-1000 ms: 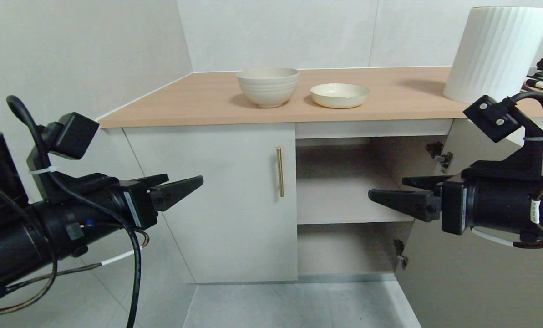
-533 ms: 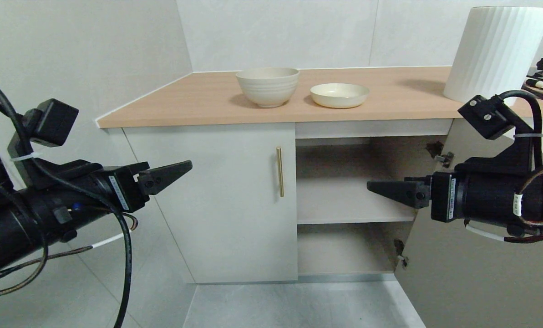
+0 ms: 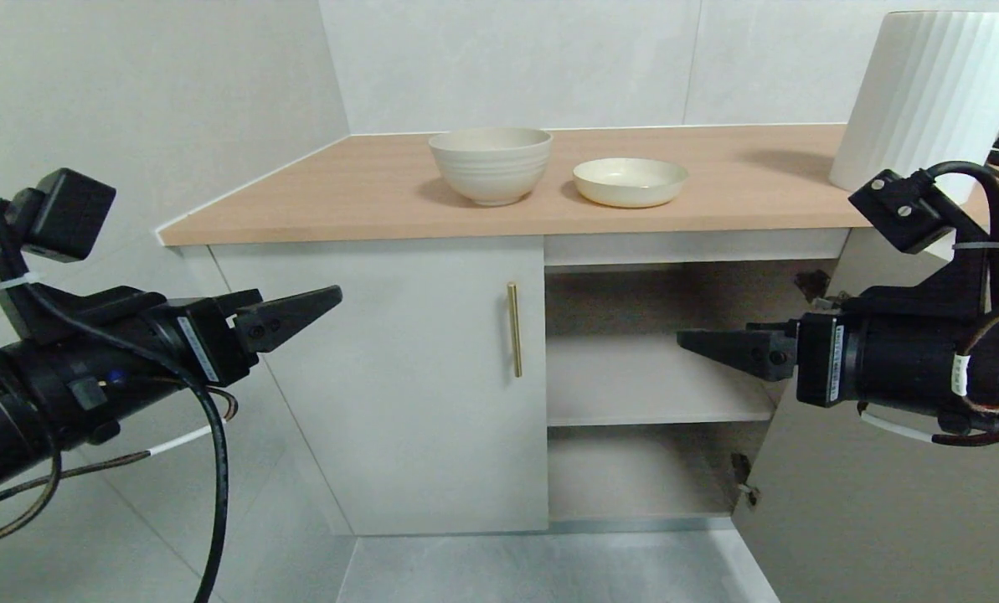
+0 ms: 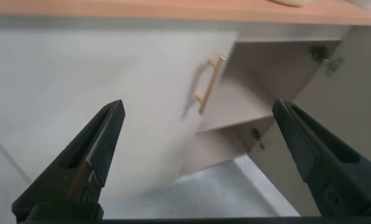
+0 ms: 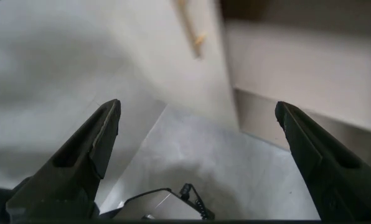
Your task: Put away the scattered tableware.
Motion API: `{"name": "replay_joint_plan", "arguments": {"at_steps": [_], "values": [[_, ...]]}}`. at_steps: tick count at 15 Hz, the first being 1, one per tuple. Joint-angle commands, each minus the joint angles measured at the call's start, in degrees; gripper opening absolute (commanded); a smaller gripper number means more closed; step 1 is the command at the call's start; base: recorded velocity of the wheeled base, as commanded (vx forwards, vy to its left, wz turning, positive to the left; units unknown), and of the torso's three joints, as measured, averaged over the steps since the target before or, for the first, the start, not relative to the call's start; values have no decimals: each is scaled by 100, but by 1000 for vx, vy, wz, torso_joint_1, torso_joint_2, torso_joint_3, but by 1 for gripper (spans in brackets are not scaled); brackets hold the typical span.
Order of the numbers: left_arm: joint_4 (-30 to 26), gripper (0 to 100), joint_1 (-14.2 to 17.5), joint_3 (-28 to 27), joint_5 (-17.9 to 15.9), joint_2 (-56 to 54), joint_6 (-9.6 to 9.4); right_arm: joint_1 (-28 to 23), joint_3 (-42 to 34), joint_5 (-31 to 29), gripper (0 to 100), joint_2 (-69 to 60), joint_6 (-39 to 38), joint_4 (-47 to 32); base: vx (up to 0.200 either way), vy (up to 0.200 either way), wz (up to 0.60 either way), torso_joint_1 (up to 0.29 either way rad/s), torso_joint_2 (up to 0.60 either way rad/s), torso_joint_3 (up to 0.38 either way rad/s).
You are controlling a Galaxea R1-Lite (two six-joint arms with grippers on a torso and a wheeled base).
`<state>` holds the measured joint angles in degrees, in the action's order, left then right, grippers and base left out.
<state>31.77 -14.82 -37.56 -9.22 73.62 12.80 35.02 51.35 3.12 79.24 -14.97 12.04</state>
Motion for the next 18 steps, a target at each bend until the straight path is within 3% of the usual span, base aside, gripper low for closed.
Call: {"name": "replay_joint_plan", "arguments": {"at_steps": [1, 7, 18], "values": [[14, 100, -3, 3, -1, 12, 3, 4, 7, 4, 100, -23, 3, -71, 200, 0, 0, 12, 2, -7], [14, 100, -12, 3, -1, 30, 12, 4, 68, 57, 100, -154, -6, -299, 200, 0, 0, 5, -3, 5], [58, 100, -12, 12, -10, -67, 21, 13, -195, 171, 100, -409, 56, -229, 0, 0, 0, 0, 0, 0]]}}
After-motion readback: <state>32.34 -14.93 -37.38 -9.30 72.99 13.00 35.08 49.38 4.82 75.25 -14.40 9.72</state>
